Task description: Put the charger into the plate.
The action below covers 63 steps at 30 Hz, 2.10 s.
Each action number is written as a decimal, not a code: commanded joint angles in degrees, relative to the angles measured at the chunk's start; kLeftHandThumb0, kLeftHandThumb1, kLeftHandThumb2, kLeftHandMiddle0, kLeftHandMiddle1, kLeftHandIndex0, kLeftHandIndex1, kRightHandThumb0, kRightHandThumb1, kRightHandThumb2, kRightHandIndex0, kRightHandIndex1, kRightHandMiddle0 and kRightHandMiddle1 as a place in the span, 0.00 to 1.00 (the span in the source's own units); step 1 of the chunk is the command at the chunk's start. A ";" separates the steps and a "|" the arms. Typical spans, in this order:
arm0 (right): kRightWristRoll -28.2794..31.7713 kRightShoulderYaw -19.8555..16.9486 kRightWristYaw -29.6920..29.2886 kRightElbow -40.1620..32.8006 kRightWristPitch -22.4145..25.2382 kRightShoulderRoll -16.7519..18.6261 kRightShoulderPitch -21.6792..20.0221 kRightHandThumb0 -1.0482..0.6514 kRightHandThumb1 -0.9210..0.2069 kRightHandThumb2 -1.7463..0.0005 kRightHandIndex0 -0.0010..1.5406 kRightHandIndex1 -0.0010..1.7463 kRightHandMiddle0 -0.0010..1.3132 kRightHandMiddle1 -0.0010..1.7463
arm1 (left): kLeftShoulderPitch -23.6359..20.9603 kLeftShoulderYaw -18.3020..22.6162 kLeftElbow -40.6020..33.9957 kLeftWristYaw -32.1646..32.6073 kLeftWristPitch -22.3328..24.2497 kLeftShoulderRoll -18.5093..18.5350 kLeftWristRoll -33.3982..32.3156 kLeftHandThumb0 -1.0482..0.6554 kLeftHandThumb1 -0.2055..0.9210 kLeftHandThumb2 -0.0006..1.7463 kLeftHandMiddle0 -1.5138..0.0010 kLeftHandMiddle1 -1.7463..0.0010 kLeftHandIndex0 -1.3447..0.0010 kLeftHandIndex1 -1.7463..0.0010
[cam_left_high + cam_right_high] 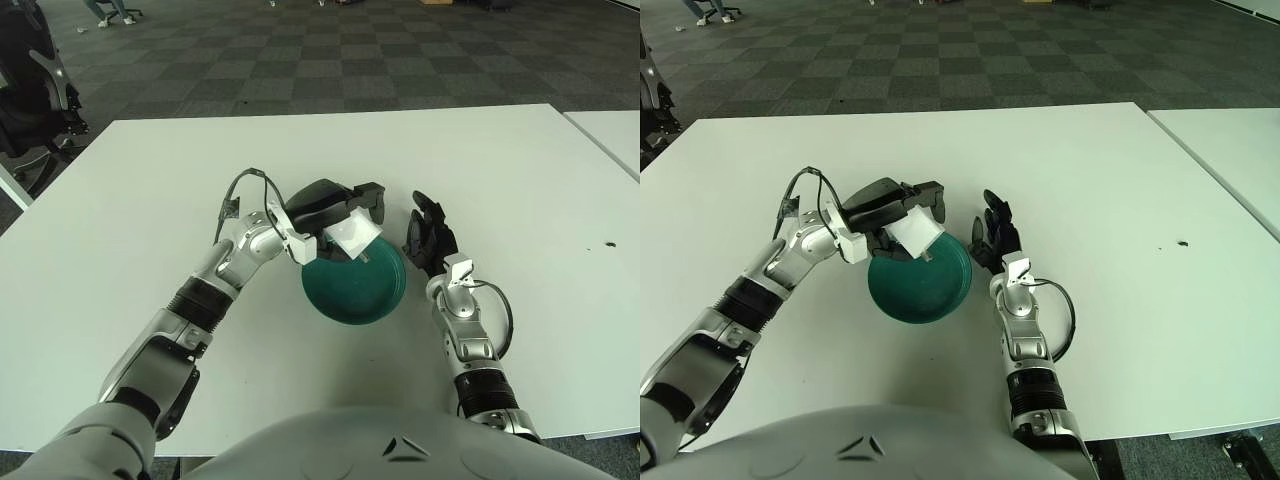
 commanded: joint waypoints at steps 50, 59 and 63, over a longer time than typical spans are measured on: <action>4.17 -2.57 1.76 10.67 2.06 2.23 4.47 0.19 0.00 0.53 0.12 0.01 0.00 0.33 | -8.98 -10.52 15.57 -9.69 -3.90 0.00 8.15 0.36 0.58 0.66 0.41 0.00 0.62 0.00; 5.10 -2.99 2.83 11.67 1.34 2.28 3.93 0.19 0.00 0.54 0.16 0.02 0.00 0.36 | -10.42 -10.98 15.76 -11.83 -3.56 -0.26 7.68 0.36 0.60 0.64 0.46 0.00 0.63 0.00; 5.37 -3.18 3.39 12.12 0.95 2.30 3.65 0.18 0.00 0.54 0.18 0.02 0.00 0.39 | -10.85 -10.85 15.40 -12.88 -3.69 -0.04 7.12 0.37 0.64 0.61 0.49 0.00 0.66 0.00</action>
